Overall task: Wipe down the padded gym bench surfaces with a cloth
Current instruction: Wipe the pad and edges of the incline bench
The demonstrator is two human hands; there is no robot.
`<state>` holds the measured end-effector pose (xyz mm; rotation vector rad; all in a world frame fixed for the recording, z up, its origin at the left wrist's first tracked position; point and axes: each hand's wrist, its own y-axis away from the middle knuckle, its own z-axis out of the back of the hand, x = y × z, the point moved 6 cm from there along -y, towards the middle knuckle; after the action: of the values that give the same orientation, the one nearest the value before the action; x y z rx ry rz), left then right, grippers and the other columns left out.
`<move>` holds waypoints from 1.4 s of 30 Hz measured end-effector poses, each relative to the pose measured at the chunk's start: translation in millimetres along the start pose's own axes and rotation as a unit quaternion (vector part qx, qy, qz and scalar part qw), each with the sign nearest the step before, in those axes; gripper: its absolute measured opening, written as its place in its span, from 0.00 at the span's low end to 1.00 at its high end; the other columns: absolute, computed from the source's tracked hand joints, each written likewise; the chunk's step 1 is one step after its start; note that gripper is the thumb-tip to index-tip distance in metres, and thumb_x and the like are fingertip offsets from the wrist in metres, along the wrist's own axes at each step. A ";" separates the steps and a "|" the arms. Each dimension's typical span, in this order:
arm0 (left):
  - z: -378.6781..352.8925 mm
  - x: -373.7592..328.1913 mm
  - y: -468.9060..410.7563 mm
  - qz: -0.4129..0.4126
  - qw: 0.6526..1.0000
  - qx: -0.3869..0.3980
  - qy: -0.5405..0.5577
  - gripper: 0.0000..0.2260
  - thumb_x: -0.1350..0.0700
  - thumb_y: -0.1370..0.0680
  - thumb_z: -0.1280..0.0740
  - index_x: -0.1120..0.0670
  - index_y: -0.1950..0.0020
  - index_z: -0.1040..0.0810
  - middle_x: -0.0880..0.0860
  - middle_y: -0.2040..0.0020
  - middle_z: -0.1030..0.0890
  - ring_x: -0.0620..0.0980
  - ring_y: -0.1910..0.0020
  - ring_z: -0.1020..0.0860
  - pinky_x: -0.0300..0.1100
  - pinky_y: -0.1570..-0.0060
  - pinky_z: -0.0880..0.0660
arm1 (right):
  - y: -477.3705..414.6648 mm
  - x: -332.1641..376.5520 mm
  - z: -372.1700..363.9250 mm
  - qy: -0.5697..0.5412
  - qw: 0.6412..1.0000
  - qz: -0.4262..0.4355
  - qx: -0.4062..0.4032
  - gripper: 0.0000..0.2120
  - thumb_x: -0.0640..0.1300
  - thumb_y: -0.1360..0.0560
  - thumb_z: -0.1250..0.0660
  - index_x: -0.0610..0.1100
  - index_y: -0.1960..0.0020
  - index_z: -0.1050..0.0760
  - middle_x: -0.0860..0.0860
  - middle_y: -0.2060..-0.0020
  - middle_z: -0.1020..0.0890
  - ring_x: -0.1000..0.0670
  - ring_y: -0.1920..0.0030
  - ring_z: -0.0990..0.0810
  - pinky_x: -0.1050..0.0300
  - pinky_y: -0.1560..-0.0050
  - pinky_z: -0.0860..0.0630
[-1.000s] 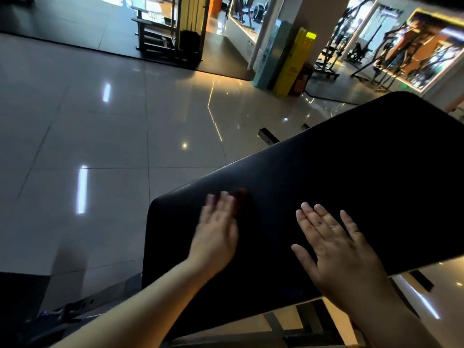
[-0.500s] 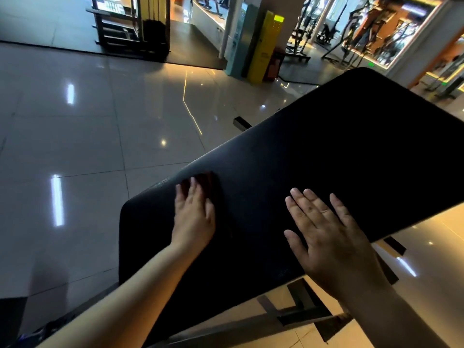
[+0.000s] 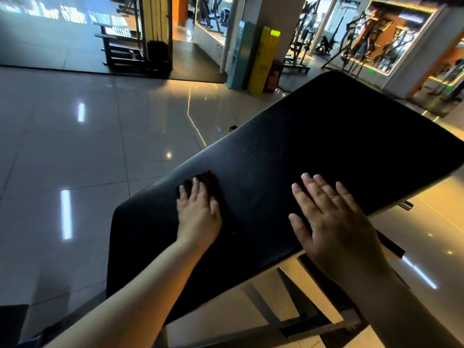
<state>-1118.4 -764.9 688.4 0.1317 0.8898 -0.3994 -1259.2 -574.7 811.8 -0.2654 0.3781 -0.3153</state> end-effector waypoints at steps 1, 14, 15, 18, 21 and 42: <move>-6.2 -19.3 11.2 -0.026 1.000 -0.008 -0.002 0.28 0.50 0.18 0.50 0.55 0.19 0.49 0.51 0.18 0.51 0.56 0.20 0.59 0.52 0.22 0.57 | 1.1 1.6 -0.1 0.002 1.000 -0.005 -0.004 0.29 0.57 0.17 0.53 0.44 0.22 0.38 0.44 0.22 0.38 0.46 0.21 0.42 0.40 0.23 0.43; -2.5 -6.9 71.0 0.068 0.996 -0.040 0.040 0.25 0.55 0.16 0.48 0.52 0.19 0.47 0.49 0.19 0.46 0.51 0.20 0.56 0.48 0.21 0.54 | 14.3 -23.7 8.3 -0.038 0.996 0.042 -0.067 0.26 0.52 0.17 0.49 0.41 0.24 0.33 0.43 0.25 0.31 0.43 0.23 0.36 0.42 0.22 0.45; -6.7 -23.3 74.1 0.058 0.997 -0.048 0.022 0.25 0.54 0.16 0.48 0.52 0.19 0.47 0.49 0.19 0.47 0.51 0.20 0.56 0.48 0.21 0.55 | 14.5 -23.1 7.7 -0.039 0.996 0.048 -0.065 0.26 0.51 0.17 0.49 0.40 0.24 0.33 0.43 0.25 0.30 0.42 0.23 0.36 0.43 0.22 0.45; -25.2 -98.7 110.0 -0.087 0.993 -0.079 0.007 0.27 0.49 0.20 0.49 0.50 0.20 0.42 0.44 0.20 0.44 0.47 0.20 0.55 0.47 0.21 0.54 | 17.0 -24.1 7.1 -0.052 0.995 0.064 -0.057 0.26 0.51 0.17 0.50 0.42 0.24 0.33 0.45 0.26 0.30 0.43 0.23 0.36 0.43 0.22 0.45; -29.1 -118.6 137.9 -0.189 0.978 -0.086 -0.004 0.24 0.49 0.18 0.48 0.48 0.21 0.38 0.43 0.21 0.40 0.44 0.20 0.51 0.46 0.22 0.51 | 23.0 -26.5 8.5 -0.069 0.992 0.085 -0.064 0.24 0.51 0.17 0.49 0.43 0.25 0.32 0.47 0.26 0.29 0.45 0.23 0.36 0.43 0.23 0.44; -11.3 -54.4 52.9 0.072 0.997 -0.030 -0.002 0.26 0.50 0.16 0.51 0.53 0.19 0.49 0.49 0.18 0.51 0.51 0.20 0.58 0.47 0.22 0.58 | 26.1 -22.3 2.7 -0.106 0.987 0.070 -0.103 0.23 0.50 0.20 0.45 0.45 0.28 0.26 0.50 0.29 0.25 0.46 0.26 0.32 0.46 0.23 0.47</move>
<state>-1136.5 -697.8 720.9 0.1388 0.8810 -0.2377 -1271.3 -542.5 813.2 -0.4677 0.2173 -0.1073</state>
